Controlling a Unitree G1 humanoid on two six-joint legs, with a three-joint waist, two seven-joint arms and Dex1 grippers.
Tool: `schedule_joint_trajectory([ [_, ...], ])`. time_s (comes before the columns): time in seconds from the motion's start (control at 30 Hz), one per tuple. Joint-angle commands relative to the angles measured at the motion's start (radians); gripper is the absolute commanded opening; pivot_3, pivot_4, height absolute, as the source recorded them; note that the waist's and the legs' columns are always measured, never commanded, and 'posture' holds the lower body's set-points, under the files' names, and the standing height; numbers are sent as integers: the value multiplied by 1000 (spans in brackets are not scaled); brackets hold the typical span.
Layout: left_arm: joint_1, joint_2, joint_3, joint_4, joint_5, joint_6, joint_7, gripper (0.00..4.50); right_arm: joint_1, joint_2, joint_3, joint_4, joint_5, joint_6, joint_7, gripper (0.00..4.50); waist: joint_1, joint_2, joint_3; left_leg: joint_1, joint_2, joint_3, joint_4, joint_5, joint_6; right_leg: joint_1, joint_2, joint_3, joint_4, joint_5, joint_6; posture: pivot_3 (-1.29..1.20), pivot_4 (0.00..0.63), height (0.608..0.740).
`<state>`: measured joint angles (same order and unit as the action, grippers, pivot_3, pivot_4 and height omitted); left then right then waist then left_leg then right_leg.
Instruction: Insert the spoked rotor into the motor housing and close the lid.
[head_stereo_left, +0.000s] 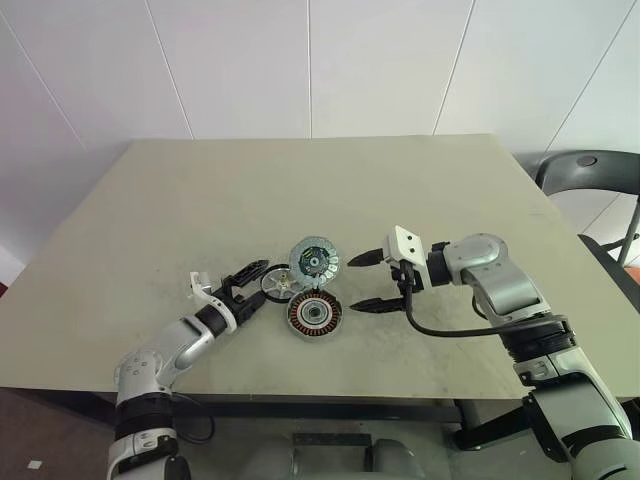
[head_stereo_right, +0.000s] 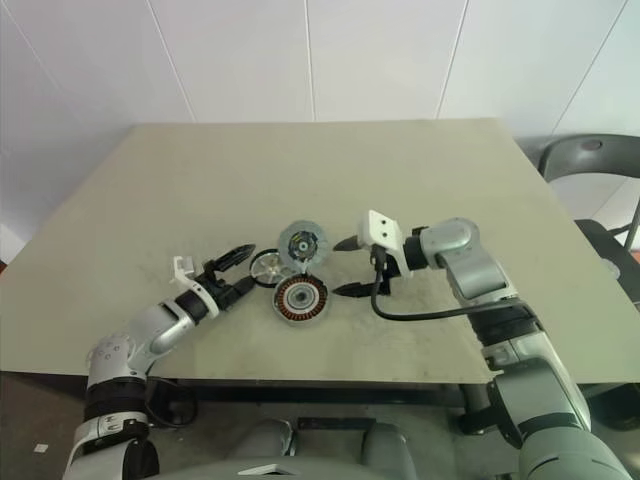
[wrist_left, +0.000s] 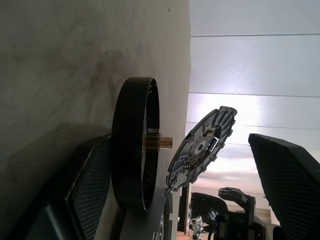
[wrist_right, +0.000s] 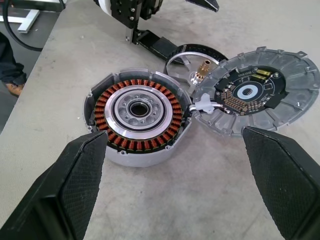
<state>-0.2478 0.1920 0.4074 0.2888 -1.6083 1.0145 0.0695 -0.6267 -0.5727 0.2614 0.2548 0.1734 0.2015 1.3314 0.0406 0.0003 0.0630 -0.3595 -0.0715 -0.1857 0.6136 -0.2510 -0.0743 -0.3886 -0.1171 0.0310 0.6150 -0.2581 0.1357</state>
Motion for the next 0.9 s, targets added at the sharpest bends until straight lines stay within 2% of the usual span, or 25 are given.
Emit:
schedule_joint_trajectory([
  [0.03,-21,-11,-14,-8,5,32,-18,4488,-10,8,-17,-24,12,-9,-7,4500,0,0,0,0,0,0,0,0,0,0,0,0,0,0,0,0,0,740],
  [0.13,-23,-14,-16,-4,13,41,-13,3872,-6,12,-15,-30,13,-9,-8,4500,0,0,0,0,0,0,0,0,0,0,0,0,0,0,0,0,0,740],
  [0.47,-21,-27,0,11,44,38,2,469,-6,17,-14,-38,16,-14,-7,4500,0,0,0,0,0,0,0,0,0,0,0,0,0,0,0,0,0,740],
  [0.73,-12,-31,26,3,62,25,8,396,-6,20,-10,-41,17,-16,-3,4500,-1,0,0,1,0,0,0,0,0,1,0,0,0,0,0,0,0,740],
  [0.9,38,17,55,-47,77,20,4,396,-4,20,-8,-49,15,-14,-5,4500,-7,0,0,0,0,0,0,0,0,0,0,0,0,0,0,0,0,740],
])
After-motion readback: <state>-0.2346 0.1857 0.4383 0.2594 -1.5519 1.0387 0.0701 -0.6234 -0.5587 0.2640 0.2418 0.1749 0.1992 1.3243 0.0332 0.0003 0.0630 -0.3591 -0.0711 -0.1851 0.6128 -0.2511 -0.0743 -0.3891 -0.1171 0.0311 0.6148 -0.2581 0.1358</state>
